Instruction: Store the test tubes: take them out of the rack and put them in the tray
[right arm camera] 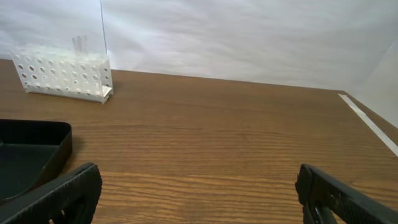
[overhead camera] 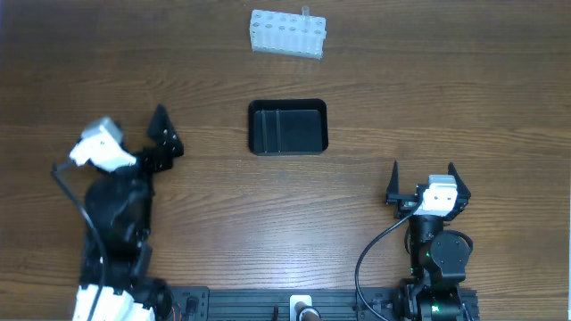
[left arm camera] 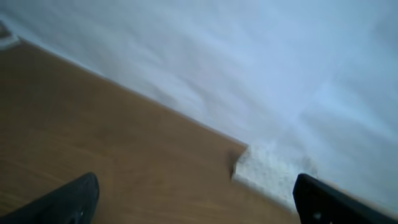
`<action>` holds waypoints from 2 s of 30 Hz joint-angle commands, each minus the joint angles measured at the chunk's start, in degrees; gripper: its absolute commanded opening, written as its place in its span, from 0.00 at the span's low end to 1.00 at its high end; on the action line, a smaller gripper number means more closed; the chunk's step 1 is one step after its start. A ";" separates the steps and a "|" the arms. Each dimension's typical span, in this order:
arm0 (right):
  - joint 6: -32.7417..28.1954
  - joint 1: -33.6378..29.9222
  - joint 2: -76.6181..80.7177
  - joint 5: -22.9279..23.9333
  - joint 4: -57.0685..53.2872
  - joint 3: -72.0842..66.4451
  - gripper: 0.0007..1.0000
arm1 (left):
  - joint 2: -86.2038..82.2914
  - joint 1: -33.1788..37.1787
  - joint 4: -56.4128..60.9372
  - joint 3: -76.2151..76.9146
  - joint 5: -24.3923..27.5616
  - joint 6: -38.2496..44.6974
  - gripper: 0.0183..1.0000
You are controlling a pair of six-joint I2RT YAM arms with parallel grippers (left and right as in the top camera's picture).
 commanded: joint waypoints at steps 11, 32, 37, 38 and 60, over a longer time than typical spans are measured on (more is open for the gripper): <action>-0.04 -0.42 -0.55 -0.42 -0.24 -0.31 0.99 | -17.79 10.40 9.33 -17.33 10.56 0.24 1.00; -0.04 -0.42 -0.55 -0.42 -0.24 -0.31 0.99 | -34.73 11.85 -15.72 -19.45 10.45 10.51 1.00; -0.04 -0.42 -0.55 -0.42 -0.24 -0.31 0.99 | -34.73 11.85 -15.80 -19.45 10.67 18.05 1.00; -0.04 -0.42 -0.55 -0.42 -0.24 -0.31 0.99 | -34.73 11.82 -15.82 -19.45 10.67 19.28 1.00; -0.04 -0.42 -0.55 -0.42 -0.24 -0.31 0.99 | -34.53 11.85 -15.72 -19.45 10.67 20.20 1.00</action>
